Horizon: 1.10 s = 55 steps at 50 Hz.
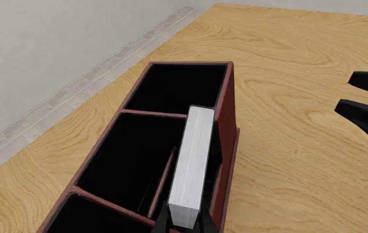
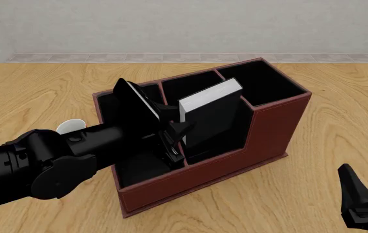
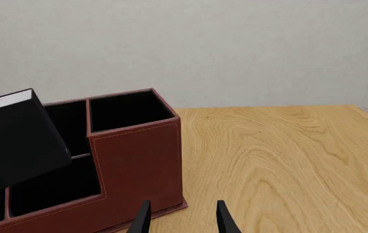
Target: Pick up the book and place it in the back compartment of the caddy.
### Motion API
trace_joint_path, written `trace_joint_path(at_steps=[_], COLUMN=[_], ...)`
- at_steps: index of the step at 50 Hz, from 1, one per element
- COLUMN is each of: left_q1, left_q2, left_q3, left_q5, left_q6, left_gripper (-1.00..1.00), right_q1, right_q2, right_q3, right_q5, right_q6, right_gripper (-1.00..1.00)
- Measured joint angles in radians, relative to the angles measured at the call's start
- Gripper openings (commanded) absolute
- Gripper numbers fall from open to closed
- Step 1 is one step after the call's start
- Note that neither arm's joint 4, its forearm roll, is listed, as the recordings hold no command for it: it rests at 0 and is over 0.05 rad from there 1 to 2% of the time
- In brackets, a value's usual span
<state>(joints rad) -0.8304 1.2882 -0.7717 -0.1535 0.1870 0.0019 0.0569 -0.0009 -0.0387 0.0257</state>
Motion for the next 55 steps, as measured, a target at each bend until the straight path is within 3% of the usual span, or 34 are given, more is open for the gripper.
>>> trace_joint_path(at_steps=[55], left_q1=[-0.009], left_q2=[0.115], left_q3=[0.003], left_q5=[-0.111], left_q6=[-0.033], left_gripper=[-1.00], right_q1=[0.000], right_q2=[0.000], right_q3=[0.000], right_q5=[0.000], right_q6=[0.000], right_gripper=[1.00])
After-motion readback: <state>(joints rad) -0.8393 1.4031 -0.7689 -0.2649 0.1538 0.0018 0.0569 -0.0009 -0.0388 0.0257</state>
